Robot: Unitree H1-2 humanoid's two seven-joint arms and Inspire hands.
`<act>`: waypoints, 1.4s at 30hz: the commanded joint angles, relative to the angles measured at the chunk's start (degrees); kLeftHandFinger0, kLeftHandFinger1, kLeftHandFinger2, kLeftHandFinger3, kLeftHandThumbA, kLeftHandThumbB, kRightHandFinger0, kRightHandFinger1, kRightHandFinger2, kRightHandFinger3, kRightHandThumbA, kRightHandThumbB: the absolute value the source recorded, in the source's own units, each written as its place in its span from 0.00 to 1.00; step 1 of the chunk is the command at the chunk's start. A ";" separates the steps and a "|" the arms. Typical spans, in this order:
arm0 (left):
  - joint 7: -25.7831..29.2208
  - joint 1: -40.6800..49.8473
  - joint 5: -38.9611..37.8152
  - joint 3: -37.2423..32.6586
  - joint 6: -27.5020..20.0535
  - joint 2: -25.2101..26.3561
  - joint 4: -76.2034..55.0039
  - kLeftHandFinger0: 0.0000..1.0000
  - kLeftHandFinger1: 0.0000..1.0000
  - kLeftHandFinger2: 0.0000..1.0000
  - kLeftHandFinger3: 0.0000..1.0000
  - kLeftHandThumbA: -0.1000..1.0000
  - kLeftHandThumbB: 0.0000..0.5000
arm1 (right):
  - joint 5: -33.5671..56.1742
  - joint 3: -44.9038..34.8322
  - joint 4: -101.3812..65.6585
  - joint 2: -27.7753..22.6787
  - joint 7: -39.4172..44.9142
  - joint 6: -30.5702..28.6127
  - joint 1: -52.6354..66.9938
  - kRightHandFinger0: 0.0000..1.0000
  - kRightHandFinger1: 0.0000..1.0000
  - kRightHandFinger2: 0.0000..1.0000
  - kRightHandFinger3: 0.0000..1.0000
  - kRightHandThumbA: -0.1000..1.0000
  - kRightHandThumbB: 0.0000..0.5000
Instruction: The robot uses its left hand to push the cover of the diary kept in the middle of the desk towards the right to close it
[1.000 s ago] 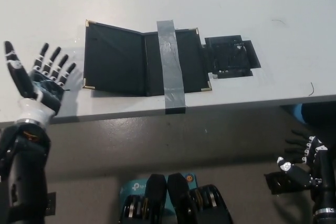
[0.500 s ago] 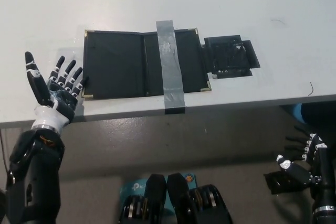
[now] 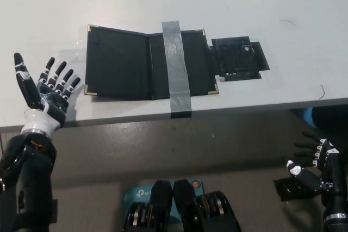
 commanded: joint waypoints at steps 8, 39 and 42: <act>-1.31 -0.91 1.35 0.44 -1.46 0.55 -0.67 1.00 1.00 1.00 1.00 1.00 0.47 | -0.41 -0.40 -1.73 -0.26 -1.04 -0.11 -1.83 0.34 0.49 0.57 0.74 0.83 0.03; -0.77 -1.25 1.88 -2.11 -2.47 -12.05 3.96 1.00 1.00 1.00 1.00 1.00 0.54 | -0.07 0.09 -3.13 -0.55 -0.04 1.17 -2.70 0.37 0.51 0.58 0.78 0.79 0.01; -1.08 -3.84 2.12 -3.78 -2.74 -14.65 3.56 1.00 1.00 1.00 1.00 1.00 0.56 | -0.03 -0.17 -3.72 -0.96 0.15 1.90 -2.35 0.37 0.51 0.58 0.76 0.80 0.05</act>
